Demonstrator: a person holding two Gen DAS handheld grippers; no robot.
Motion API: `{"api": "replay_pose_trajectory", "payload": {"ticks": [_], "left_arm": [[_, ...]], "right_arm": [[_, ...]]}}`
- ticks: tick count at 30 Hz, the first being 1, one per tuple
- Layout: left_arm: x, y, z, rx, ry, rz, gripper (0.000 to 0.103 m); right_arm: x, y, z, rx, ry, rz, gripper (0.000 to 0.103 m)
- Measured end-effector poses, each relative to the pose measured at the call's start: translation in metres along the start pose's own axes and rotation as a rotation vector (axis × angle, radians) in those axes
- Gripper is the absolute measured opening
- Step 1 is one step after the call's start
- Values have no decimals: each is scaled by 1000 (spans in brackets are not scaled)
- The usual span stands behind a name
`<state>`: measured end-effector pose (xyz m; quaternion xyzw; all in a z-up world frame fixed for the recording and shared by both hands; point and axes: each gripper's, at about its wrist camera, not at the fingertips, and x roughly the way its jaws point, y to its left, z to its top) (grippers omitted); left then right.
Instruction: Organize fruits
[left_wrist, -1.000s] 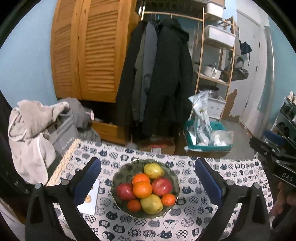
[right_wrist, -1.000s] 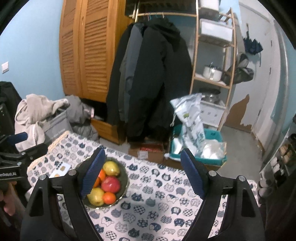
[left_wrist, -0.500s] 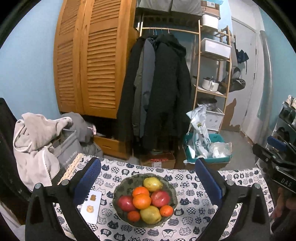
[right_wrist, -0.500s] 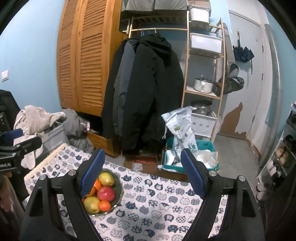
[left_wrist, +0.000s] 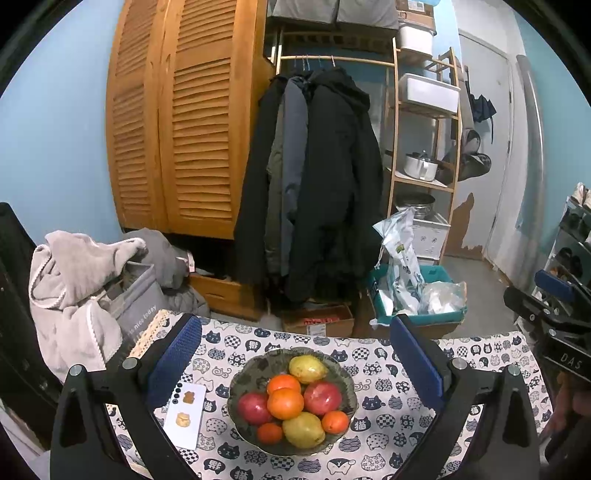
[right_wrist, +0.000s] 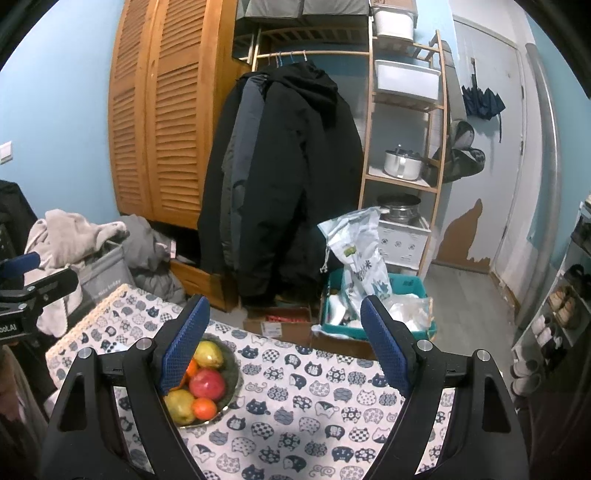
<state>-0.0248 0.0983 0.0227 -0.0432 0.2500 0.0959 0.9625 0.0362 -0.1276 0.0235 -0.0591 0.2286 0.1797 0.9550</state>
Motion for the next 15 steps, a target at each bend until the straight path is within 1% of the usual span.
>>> {"api": "replay_pose_trajectory", "payload": {"ticks": [15], "left_arm": [[0, 1, 0, 0, -2, -1, 102]], "right_arm": [[0, 2, 0, -2, 1, 0, 83]]}}
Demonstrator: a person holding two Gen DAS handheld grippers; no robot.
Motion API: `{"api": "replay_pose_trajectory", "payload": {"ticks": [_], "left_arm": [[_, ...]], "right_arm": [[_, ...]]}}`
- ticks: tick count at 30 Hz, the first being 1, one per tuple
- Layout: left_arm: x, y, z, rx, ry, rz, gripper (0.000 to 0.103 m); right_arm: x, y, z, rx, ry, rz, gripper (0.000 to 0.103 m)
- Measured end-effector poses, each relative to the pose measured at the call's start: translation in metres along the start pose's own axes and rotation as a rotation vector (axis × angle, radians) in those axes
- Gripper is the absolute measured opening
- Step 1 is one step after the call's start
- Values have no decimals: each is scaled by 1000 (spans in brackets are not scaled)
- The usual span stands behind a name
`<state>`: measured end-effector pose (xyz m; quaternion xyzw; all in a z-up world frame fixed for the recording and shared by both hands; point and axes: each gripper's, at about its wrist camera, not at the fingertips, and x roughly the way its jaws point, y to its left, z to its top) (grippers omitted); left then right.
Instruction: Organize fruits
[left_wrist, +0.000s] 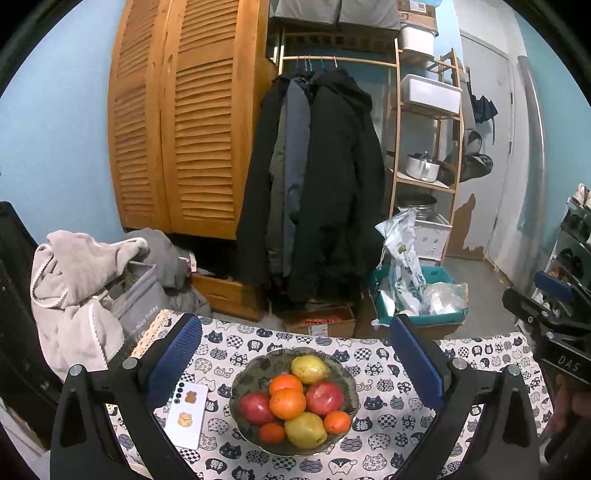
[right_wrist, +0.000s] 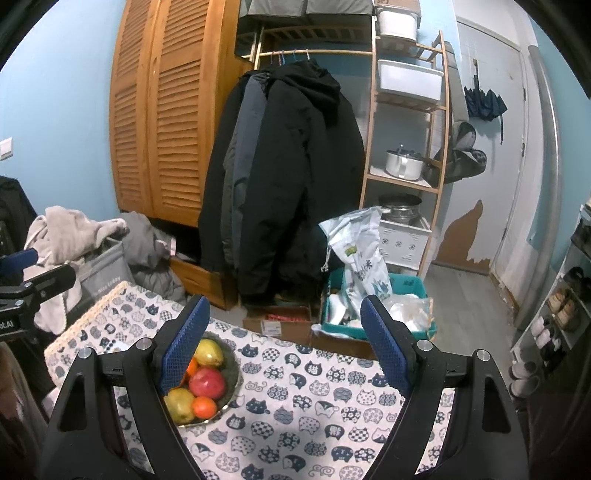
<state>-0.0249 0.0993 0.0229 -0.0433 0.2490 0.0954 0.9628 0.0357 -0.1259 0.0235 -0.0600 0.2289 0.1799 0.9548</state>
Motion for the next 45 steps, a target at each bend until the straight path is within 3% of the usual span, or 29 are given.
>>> {"api": "replay_pose_trajectory", "payload": {"ticks": [45], "left_arm": [[-7, 0, 3, 8, -18, 39, 102]], "right_arm": [[1, 2, -1, -7, 5, 3, 82]]}}
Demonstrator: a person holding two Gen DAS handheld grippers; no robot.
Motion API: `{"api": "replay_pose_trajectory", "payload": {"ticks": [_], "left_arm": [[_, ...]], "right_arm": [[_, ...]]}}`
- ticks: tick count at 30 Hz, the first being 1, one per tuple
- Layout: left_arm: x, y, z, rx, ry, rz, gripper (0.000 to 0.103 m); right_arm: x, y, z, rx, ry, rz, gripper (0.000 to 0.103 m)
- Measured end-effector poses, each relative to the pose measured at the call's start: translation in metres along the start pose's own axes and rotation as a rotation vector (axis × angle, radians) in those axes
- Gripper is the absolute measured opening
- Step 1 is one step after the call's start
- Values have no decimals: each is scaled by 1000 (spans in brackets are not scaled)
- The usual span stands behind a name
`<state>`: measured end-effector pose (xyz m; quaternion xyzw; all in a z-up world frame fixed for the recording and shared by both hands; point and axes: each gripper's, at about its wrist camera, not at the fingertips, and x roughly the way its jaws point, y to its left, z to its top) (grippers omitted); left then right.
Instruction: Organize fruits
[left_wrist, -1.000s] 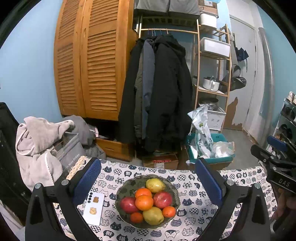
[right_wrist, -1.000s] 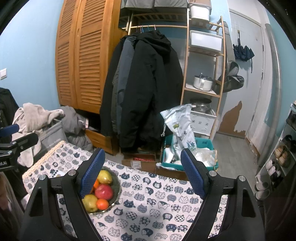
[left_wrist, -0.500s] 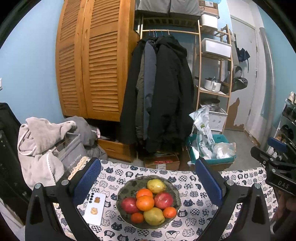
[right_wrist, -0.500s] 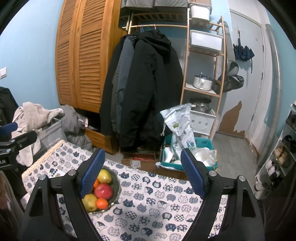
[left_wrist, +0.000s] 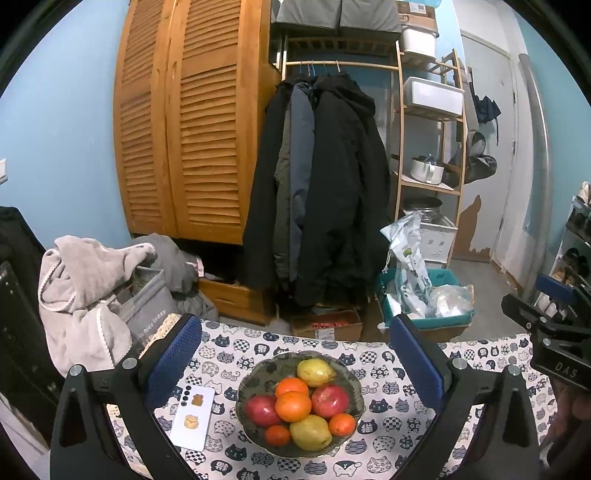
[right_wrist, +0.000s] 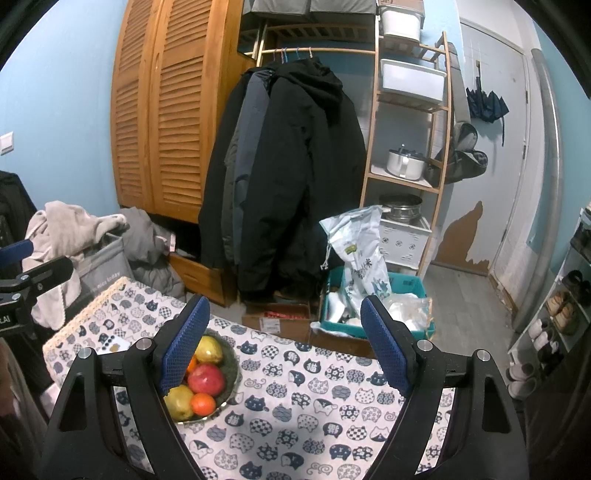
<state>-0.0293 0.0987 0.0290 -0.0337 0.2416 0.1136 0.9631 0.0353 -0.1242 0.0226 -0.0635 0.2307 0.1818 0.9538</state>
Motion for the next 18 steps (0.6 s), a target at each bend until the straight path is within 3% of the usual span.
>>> {"api": "replay_pose_trajectory", "payload": {"ticks": [18], "left_arm": [[2, -3, 0, -5, 13, -4, 102]], "right_arm": [[0, 0, 0, -3, 2, -1, 82]]}}
